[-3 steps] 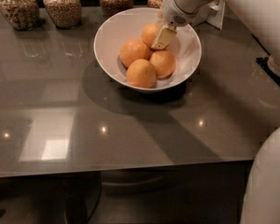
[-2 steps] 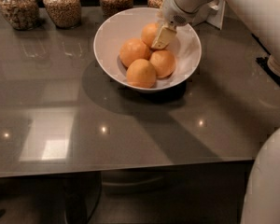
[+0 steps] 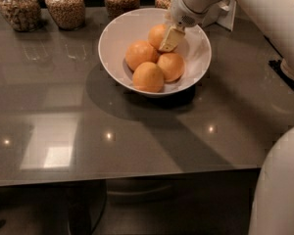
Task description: Pick orange from white bowl
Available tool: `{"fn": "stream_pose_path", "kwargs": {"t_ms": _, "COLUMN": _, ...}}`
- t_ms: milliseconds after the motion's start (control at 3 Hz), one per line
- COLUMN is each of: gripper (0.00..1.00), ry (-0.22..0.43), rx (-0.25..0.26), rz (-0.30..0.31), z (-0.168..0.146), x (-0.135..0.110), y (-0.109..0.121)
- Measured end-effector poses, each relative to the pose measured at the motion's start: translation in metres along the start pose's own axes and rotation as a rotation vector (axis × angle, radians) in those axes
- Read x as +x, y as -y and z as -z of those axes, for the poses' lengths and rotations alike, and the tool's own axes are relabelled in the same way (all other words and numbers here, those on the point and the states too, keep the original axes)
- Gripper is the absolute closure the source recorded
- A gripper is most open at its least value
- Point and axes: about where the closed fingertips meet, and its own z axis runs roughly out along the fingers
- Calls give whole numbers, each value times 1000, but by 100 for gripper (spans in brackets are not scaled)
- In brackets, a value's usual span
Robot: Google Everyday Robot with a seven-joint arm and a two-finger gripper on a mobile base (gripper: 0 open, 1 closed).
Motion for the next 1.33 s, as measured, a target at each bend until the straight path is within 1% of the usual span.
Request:
{"fn": "stream_pose_path", "kwargs": {"t_ms": 333, "gripper": 35, "ry": 6, "rx": -20, "rz": -12, "z": -1, "x": -1, "y": -1}}
{"fn": "stream_pose_path", "kwargs": {"t_ms": 667, "gripper": 43, "ry": 16, "rx": -46, "rz": -28, "z": -3, "x": -2, "y": -2}}
{"fn": "stream_pose_path", "kwargs": {"t_ms": 1000, "gripper": 62, "ry": 16, "rx": -47, "rz": -29, "z": -2, "x": -2, "y": -4}}
{"fn": "stream_pose_path", "kwargs": {"t_ms": 1333, "gripper": 86, "ry": 17, "rx": -63, "rz": -46, "z": -2, "x": 0, "y": -7}}
